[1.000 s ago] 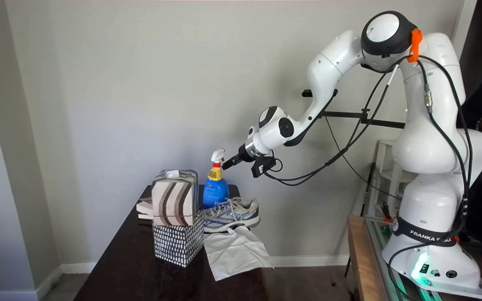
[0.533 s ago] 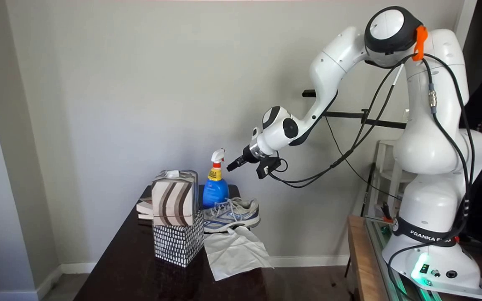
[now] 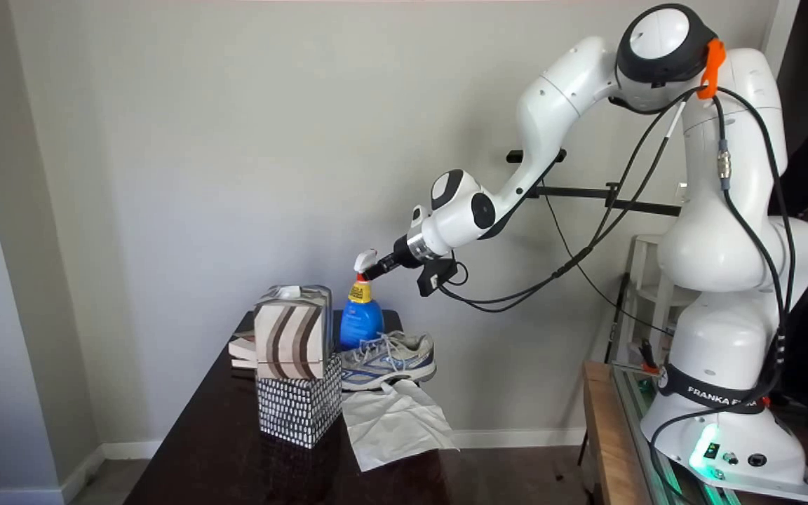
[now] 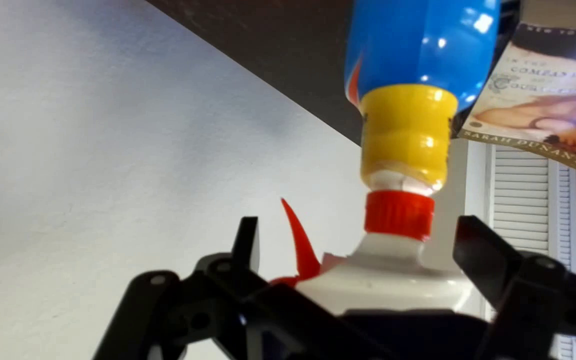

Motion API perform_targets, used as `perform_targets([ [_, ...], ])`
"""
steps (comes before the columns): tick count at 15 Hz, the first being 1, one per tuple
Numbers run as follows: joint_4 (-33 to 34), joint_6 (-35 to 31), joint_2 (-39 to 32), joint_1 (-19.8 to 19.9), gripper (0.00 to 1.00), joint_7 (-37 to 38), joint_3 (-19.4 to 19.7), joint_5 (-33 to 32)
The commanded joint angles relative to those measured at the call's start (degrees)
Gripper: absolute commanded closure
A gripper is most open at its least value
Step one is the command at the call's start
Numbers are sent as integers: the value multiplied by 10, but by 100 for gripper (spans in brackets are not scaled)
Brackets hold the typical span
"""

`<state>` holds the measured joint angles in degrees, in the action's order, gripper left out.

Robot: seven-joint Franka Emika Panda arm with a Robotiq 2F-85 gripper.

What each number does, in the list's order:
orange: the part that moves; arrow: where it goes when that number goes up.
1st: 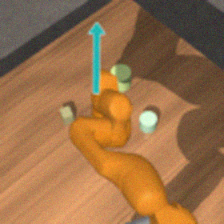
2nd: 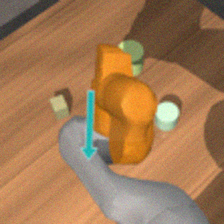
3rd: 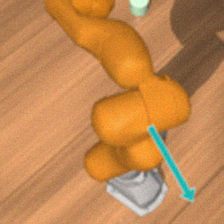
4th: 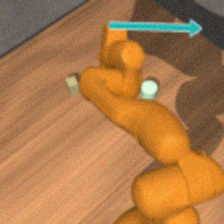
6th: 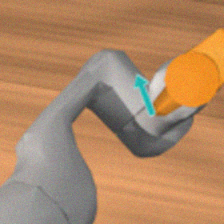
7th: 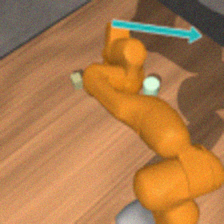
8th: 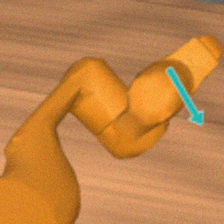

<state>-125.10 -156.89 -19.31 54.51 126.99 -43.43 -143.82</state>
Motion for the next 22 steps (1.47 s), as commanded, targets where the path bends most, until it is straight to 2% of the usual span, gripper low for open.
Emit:
perform_targets([
  [1, 9, 16, -10, 31, 0, -27, -51, 0],
  [4, 1, 14, -8, 50, 0, -34, -67, 0],
  [12, -5, 6, -28, 84, 0, -62, -53, 0],
  [22, 30, 5, -104, 144, 0, -132, -130, 0],
])
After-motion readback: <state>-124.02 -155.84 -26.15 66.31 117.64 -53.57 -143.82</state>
